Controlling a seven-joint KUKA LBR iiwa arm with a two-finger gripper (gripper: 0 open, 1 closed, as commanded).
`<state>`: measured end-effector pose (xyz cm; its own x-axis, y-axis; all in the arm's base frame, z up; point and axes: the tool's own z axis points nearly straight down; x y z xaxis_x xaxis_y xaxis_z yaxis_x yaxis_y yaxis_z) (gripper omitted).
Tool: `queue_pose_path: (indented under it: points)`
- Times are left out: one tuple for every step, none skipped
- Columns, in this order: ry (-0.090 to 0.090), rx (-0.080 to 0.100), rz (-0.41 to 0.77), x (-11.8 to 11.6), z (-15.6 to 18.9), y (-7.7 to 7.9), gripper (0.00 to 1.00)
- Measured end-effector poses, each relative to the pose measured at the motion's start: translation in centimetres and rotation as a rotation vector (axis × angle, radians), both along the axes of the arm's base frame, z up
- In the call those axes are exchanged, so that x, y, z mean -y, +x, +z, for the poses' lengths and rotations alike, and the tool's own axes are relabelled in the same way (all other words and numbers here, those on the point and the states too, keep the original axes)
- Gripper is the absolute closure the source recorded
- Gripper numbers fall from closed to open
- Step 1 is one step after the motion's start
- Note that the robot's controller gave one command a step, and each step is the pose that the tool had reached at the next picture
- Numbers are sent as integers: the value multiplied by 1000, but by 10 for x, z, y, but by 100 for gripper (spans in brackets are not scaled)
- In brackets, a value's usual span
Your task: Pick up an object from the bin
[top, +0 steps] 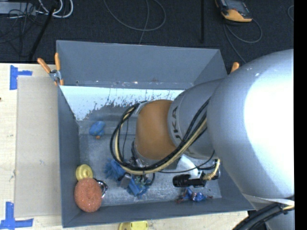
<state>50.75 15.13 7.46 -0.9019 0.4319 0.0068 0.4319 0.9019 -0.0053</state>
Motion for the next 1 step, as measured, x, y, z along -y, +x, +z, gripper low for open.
queue_pose_path:
  points:
    - [-1,-2,0,1,21,-1,100]
